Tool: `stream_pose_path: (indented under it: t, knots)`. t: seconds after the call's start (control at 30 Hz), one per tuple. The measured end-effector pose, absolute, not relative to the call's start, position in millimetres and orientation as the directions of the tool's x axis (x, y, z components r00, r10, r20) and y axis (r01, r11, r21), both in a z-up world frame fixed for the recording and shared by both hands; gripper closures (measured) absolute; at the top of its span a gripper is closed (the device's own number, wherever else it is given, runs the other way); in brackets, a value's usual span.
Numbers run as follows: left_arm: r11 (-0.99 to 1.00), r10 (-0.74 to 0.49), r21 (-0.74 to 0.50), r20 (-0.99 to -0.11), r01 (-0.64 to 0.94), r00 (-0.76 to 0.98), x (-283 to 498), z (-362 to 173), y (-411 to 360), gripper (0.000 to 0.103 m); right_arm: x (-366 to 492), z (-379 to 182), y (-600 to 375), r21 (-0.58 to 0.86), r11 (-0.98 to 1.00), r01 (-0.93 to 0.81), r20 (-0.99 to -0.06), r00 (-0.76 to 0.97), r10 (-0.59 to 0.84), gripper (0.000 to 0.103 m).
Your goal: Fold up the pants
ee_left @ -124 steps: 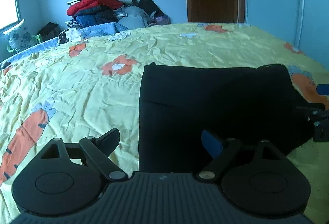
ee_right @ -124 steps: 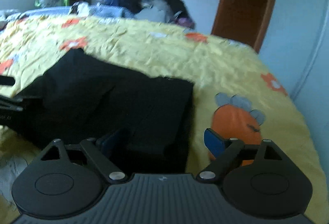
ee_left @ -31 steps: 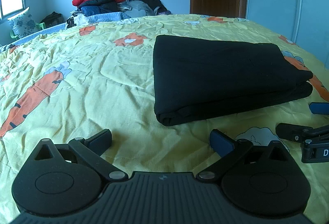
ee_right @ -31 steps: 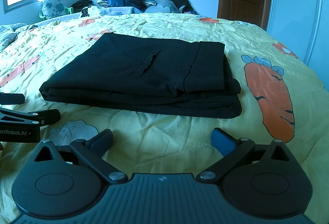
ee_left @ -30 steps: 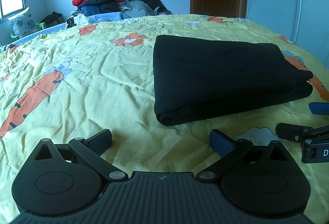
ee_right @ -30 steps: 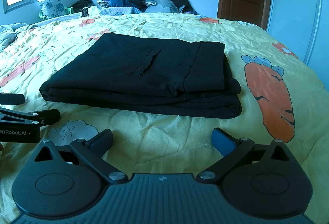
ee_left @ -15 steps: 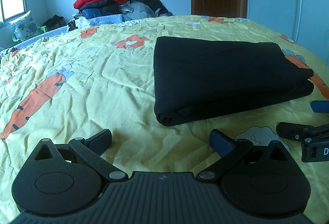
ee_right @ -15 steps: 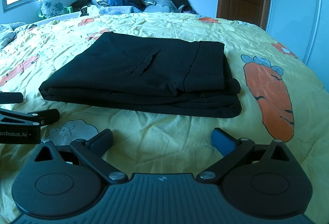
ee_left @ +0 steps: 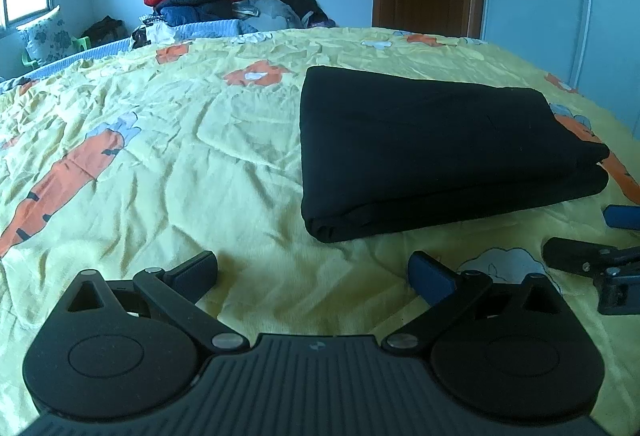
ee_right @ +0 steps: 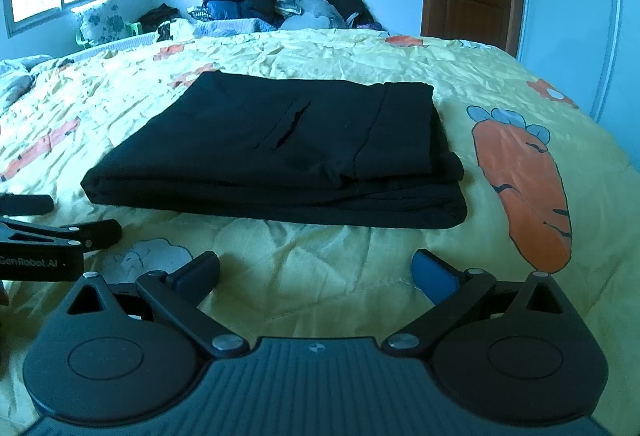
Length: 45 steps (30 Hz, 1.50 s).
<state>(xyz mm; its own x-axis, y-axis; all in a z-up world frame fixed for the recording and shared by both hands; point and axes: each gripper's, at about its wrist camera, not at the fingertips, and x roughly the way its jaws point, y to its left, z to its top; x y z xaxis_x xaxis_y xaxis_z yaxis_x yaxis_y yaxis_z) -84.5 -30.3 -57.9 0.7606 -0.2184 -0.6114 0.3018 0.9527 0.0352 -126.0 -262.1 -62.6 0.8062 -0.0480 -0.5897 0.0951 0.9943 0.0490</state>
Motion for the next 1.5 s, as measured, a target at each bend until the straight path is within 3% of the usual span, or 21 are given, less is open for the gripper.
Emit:
stream_pose_path:
  t: [0.17,0.3,0.4,0.57,0.8,0.93,1.17,1.33,1.43,1.5]
  knots:
    - [0.946,-0.225,0.051,-0.603,0.319,0.765,-88,-55,-29,0.002,-134,-55,-265,0.063,0.994,0.091,-0.571,0.82,-0.039,0.0]
    - [0.939,-0.191,0.144,-0.536,0.312,0.822,-94,-40,-25,0.002,-145,-36,-276,0.054,0.992,0.114,-0.512,0.856,-0.071,0.0]
    - [0.943,-0.194,0.141,-0.5,0.3,0.844,-85,-22,-18,0.001,-146,-20,-295,0.071,0.987,0.141,-0.477,0.874,-0.09,0.0]
    - [0.937,-0.282,0.017,-0.55,0.348,0.786,-38,-5,-11,0.001,-120,-14,-333,0.174,0.977,0.127,-0.493,0.87,-0.025,0.0]
    - [0.93,-0.34,-0.125,-0.648,0.345,0.681,20,-23,-14,0.006,-67,-36,-365,0.285,0.956,0.065,-0.555,0.825,0.109,0.0]
    - [0.895,-0.441,-0.289,-0.676,0.339,0.59,47,-34,-9,0.006,-49,-49,-384,0.393,0.918,0.055,-0.563,0.804,0.192,0.0]
    - [0.766,-0.643,-0.511,-0.627,0.39,0.441,85,-42,-7,0.005,-30,-50,-406,0.545,0.831,-0.108,-0.526,0.728,0.439,0.0]
    - [0.678,-0.734,-0.608,-0.578,0.412,0.356,103,-49,-14,0.005,-6,-58,-430,0.708,0.678,-0.198,-0.431,0.639,0.637,0.0]
    - [0.676,-0.737,-0.599,-0.566,0.43,0.369,102,-51,-22,0.007,8,-58,-423,0.717,0.662,-0.218,-0.428,0.612,0.665,0.0]
    - [0.702,-0.712,-0.561,-0.574,0.44,0.404,98,-50,-28,0.017,19,-56,-411,0.703,0.674,-0.227,-0.437,0.61,0.661,0.0]
